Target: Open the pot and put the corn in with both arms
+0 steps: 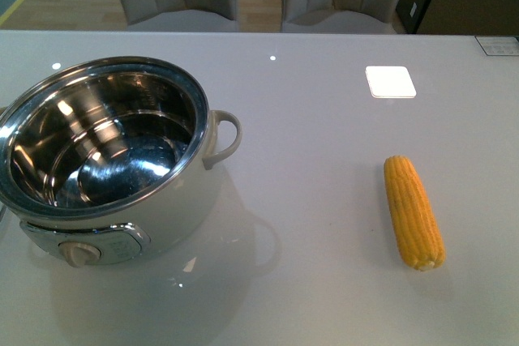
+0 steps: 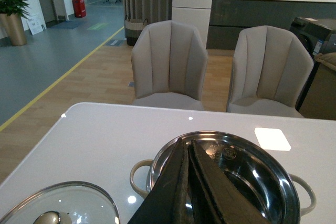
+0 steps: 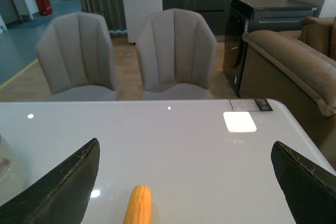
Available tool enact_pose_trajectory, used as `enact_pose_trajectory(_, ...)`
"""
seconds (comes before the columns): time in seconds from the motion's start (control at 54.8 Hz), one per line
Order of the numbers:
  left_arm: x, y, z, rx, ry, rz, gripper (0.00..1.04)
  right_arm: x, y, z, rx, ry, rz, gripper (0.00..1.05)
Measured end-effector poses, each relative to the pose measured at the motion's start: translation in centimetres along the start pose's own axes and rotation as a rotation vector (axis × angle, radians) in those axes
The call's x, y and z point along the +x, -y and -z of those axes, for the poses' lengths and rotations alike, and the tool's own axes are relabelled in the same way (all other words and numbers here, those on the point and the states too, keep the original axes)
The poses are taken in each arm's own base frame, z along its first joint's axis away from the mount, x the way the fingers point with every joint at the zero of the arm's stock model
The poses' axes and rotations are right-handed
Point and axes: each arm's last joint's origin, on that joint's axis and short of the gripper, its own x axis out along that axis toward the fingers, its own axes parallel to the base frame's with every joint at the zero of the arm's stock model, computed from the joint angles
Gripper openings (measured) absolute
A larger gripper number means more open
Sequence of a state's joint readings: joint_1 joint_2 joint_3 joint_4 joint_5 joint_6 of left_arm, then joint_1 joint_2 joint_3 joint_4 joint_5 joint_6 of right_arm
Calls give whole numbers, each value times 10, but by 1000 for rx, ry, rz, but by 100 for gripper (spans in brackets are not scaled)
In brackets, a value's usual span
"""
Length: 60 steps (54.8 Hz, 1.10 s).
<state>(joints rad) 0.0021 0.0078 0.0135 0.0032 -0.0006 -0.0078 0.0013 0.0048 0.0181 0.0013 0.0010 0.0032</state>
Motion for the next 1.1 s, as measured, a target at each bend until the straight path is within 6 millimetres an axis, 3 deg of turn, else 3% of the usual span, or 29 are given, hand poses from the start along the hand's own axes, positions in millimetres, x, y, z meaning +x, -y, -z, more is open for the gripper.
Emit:
enact_pose_trajectory(0.237,0,0,0,0,0,0,4,0,0,0,0,0,0,96)
enact_pose_trajectory(0.402,0,0,0,0,0,0,37,0,0,0,0,0,0,96)
enact_pose_trajectory(0.584,0,0,0,0,0,0,64,0,0,0,0,-1,0,96)
enact_pose_trajectory(0.621,0,0,0,0,0,0,71,1,0,1,25,-62,-16,96)
enact_pose_trajectory(0.712,0,0,0,0,0,2,86,4,-1,4,142,-409,-11,96)
enact_pose_trajectory(0.785,0,0,0,1,0,0,99,9,-2,13,184,-534,10,96)
enact_pose_trajectory(1.096,0,0,0,2,0,0,98,52,-17,25,157,-594,-15,96)
